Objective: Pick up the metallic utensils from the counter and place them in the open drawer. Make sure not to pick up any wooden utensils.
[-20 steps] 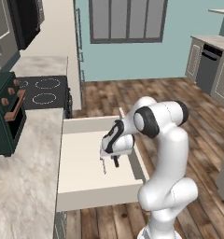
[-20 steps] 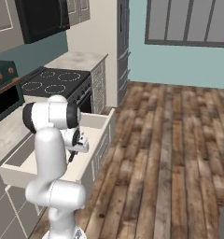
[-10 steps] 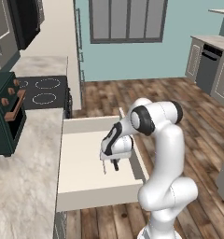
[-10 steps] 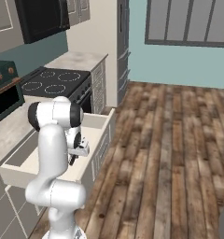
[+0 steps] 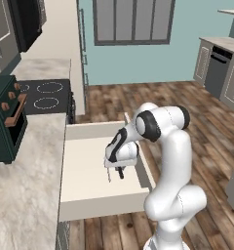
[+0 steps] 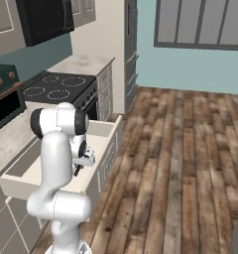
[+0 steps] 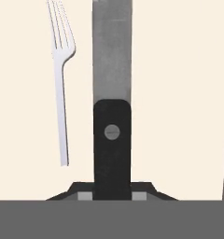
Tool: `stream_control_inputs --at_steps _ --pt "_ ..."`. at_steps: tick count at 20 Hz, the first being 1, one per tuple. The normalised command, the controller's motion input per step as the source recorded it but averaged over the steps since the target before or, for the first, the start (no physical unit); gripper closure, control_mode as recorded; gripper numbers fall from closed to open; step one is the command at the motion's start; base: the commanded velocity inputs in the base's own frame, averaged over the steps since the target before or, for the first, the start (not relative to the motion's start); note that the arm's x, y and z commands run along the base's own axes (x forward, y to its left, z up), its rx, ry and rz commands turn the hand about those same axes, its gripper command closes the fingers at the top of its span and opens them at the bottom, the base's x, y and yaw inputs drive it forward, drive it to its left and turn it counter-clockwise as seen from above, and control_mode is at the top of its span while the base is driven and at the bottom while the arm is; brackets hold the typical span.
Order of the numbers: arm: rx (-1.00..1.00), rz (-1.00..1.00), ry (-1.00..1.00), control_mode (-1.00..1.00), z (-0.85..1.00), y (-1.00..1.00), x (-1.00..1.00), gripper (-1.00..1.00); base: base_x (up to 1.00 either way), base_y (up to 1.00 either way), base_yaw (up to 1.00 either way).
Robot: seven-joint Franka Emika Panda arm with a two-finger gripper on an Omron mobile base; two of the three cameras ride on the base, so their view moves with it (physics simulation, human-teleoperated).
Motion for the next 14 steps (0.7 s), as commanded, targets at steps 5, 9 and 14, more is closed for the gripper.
stream_control_inputs --at_steps 5,9,14 --pt "0.00 0.00 0.01 -1.00 0.00 0.00 0.00 -1.00 0.00 0.00 0.00" --pt "0.00 0.00 0.02 -1.00 0.07 0.00 0.00 -1.00 0.00 0.00 0.00" --pt "0.00 0.00 0.01 -1.00 0.79 0.00 -0.16 -1.00 0.00 0.00 0.00"
